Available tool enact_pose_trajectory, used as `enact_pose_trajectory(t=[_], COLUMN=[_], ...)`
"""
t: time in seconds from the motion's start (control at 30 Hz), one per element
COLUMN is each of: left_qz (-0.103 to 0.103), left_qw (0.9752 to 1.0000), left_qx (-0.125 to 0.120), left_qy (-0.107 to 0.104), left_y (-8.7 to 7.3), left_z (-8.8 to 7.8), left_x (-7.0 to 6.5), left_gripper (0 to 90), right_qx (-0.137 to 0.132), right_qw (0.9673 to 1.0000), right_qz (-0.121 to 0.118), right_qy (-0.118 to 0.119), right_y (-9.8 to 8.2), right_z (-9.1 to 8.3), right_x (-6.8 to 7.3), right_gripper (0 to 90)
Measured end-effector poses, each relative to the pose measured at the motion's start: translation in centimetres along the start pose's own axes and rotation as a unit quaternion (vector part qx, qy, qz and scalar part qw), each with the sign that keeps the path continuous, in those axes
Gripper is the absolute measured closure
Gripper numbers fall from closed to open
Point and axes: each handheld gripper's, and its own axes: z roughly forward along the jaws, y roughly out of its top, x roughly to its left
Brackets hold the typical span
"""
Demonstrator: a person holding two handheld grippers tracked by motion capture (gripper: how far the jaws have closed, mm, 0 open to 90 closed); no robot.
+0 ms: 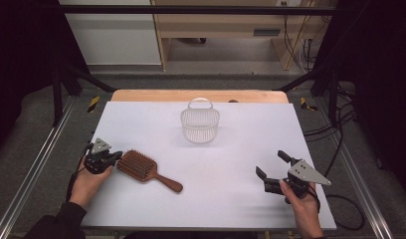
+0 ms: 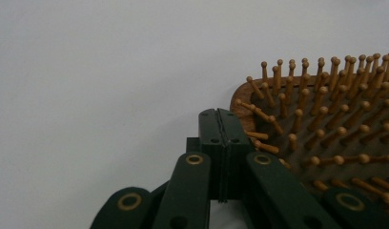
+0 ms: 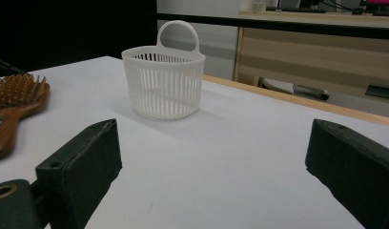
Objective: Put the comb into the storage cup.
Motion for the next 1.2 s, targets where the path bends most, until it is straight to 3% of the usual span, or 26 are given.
enact_pose_trajectory(t=[0.33,0.53,0.73,0.83,1.2], left_qz=[-0.005,0.000,0.009,0.016,0.021], left_qw=[1.0000,0.9998,0.9994,0.9989,0.9968], left_qx=[0.001,-0.002,0.000,0.002,0.003], left_qy=[-0.004,-0.019,-0.033,-0.045,-0.077], left_y=[-0.3,-0.2,0.2,0.5,1.0], left_z=[-0.3,-0.2,-0.1,0.0,-0.1], left_x=[-0.2,-1.4,-3.2,-4.7,-8.6], left_gripper=[90.0,90.0,90.0,90.0,90.0], right_qx=[0.001,0.002,0.004,0.008,0.015], right_qw=[1.0000,1.0000,1.0000,1.0000,0.9998], right_qz=[-0.001,-0.001,0.001,0.005,0.010], right_qy=[0.001,0.001,0.000,-0.001,-0.002], right_y=[0.0,0.0,0.0,0.0,0.0], right_z=[0.1,0.1,0.1,0.1,0.2], right_x=[0.0,0.0,0.0,0.0,0.1], right_gripper=[5.1,5.1,5.0,5.1,5.0])
